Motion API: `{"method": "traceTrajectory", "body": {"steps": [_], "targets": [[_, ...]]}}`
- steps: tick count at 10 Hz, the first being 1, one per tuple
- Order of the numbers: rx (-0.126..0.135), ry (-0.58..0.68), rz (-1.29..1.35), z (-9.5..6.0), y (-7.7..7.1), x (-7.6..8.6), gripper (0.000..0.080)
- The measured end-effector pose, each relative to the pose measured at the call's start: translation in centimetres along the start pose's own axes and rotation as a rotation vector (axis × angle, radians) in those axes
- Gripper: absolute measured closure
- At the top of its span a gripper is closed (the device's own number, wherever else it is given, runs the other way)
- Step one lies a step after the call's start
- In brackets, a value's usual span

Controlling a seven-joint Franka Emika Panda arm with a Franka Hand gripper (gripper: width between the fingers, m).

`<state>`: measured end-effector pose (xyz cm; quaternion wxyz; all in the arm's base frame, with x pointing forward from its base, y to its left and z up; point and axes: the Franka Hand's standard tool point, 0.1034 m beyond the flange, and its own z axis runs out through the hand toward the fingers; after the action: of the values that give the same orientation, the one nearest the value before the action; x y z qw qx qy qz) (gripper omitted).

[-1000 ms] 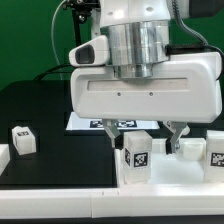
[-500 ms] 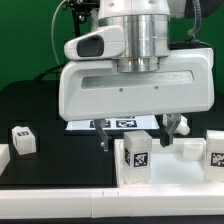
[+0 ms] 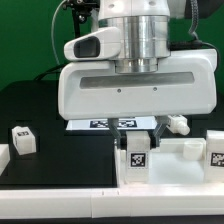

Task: Assemble square table

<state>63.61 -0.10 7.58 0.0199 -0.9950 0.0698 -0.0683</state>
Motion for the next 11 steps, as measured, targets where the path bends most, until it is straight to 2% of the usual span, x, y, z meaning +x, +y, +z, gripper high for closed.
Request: {"method": "traceTrajectory", "body": {"steps": [3, 5, 8, 10, 11], "targets": [[-0.032, 0.007, 0.5, 0.07, 0.11, 0.02, 0.0515], [-0.027, 0.013, 0.819, 0.07, 0.26, -0.08, 0.0515], [-0.022, 0.012, 0.969, 0.05, 0.38, -0.1, 0.0514], [-0.019, -0.026, 1.251, -0.03, 0.04, -0.32, 0.0514], [-0.005, -0.022, 1.467, 0.11, -0.43, -0.34, 0.0514]]}}
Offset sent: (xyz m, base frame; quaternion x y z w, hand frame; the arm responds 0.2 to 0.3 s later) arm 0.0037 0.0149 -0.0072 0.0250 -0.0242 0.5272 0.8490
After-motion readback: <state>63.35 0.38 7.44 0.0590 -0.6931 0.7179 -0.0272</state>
